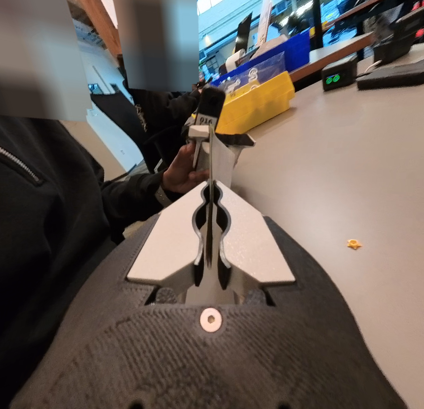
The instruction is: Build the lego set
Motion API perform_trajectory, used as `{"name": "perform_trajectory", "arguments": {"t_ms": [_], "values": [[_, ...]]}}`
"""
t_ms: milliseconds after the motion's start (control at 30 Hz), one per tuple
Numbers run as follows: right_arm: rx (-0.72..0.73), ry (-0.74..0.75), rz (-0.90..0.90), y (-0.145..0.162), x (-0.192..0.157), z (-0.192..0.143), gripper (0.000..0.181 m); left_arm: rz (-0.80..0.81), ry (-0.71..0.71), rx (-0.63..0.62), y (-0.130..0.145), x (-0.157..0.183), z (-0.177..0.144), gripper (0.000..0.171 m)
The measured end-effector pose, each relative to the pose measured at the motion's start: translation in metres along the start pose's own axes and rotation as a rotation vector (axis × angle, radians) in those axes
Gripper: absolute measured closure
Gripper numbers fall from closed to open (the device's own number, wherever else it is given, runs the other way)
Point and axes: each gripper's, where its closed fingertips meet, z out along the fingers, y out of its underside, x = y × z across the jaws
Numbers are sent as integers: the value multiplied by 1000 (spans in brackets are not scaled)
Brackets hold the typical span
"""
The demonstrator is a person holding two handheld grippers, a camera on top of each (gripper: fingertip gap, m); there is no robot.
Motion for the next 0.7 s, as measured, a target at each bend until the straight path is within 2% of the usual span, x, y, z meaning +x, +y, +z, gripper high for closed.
{"name": "perform_trajectory", "arguments": {"t_ms": [167, 333, 433, 533, 633, 700], "values": [[141, 71, -6, -37, 10, 13, 181, 94, -194, 150, -32, -19, -31, 114], [234, 53, -79, -106, 0, 67, 181, 152, -391, 168, -40, -39, -51, 115], [285, -9, -100, -159, -14, 120, 181, 62, -409, 142, -33, -52, -53, 117], [256, -85, -68, -195, -26, 191, 181, -55, -417, 134, -25, -63, -56, 118], [162, -143, -23, -210, -30, 271, 181, -91, -409, 136, -26, -64, -58, 119], [76, -134, 3, -207, -23, 324, 181, -82, -428, 134, -28, -65, -62, 119]]}}
